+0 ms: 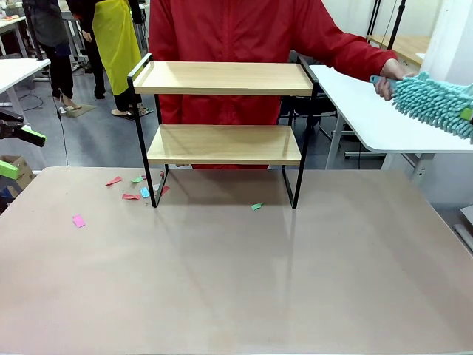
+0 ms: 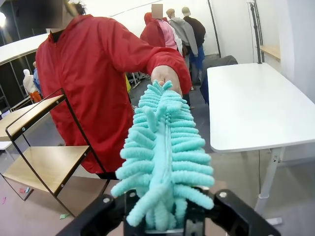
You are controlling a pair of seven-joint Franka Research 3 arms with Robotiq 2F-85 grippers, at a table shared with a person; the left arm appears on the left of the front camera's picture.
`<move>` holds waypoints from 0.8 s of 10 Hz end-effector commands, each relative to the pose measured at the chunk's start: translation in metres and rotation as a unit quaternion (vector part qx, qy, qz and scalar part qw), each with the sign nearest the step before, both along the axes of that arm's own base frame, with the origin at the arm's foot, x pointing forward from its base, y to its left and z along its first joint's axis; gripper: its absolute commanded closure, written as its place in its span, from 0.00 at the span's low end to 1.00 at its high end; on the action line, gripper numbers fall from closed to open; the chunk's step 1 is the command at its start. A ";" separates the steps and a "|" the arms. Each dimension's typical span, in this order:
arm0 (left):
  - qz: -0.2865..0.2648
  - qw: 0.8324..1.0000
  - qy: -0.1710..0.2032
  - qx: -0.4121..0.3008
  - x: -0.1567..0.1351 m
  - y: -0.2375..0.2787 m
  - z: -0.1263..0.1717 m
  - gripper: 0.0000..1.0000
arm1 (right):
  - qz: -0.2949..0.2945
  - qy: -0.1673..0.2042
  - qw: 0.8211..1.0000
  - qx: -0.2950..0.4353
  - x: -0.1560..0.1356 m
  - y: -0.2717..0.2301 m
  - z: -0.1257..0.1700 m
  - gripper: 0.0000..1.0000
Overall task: Clean the shelf.
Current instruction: Hand the Duster back to the human.
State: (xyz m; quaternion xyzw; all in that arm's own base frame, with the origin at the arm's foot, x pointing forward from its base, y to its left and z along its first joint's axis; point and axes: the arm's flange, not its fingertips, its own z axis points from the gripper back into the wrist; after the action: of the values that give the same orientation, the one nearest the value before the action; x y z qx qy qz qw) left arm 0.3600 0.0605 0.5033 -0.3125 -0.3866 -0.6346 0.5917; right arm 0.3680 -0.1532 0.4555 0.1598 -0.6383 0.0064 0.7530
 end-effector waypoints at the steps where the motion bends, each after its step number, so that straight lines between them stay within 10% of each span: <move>1: -0.003 1.000 -0.009 -0.012 0.000 0.000 0.001 0.00 | -0.009 0.005 1.000 -0.014 0.004 0.001 0.001 0.00; 8: -0.003 1.000 -0.009 -0.012 0.000 0.000 0.001 0.00 | -0.004 -0.035 0.995 0.097 -0.004 -0.037 0.099 0.00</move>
State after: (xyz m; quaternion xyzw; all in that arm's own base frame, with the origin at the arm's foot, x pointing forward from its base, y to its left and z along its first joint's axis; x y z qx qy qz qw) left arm 0.3600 0.0606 0.5034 -0.3124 -0.3867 -0.6346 0.5918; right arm 0.3634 -0.1813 0.5343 0.1920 -0.6629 -0.0300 0.7231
